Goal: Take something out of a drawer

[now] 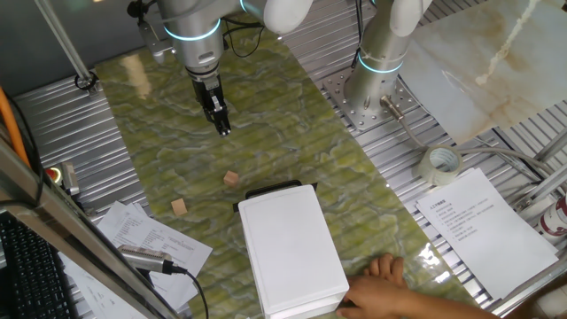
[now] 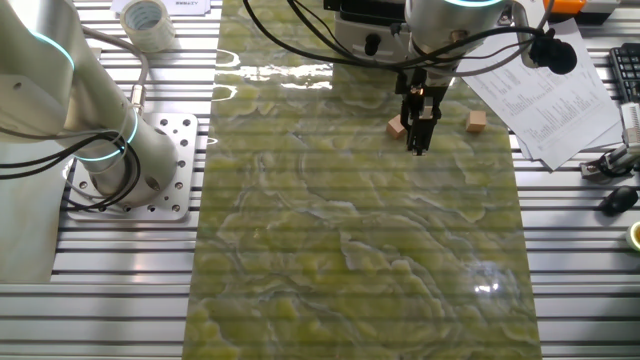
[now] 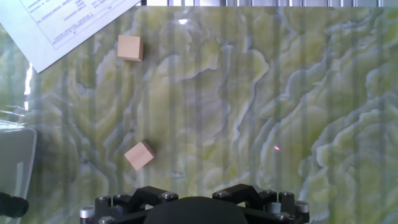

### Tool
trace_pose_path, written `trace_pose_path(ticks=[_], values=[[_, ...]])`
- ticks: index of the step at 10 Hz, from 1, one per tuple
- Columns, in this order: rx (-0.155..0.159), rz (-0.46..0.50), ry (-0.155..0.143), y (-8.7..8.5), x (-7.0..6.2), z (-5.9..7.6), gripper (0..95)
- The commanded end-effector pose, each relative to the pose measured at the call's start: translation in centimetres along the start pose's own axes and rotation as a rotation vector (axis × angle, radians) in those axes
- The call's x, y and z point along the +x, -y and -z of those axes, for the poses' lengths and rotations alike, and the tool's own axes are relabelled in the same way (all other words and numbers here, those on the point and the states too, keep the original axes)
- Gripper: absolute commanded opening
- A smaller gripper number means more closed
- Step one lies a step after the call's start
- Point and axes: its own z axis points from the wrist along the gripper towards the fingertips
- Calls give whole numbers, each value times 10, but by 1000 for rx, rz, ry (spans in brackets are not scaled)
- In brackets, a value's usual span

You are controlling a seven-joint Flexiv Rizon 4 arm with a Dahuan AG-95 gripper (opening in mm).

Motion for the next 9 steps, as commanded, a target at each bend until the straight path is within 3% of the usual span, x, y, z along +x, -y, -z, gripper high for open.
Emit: trace_pose_path(ticks=[1, 9], values=[[-86, 23, 75, 0, 0, 0, 0], [-77, 17, 51, -3, -4, 7, 0]])
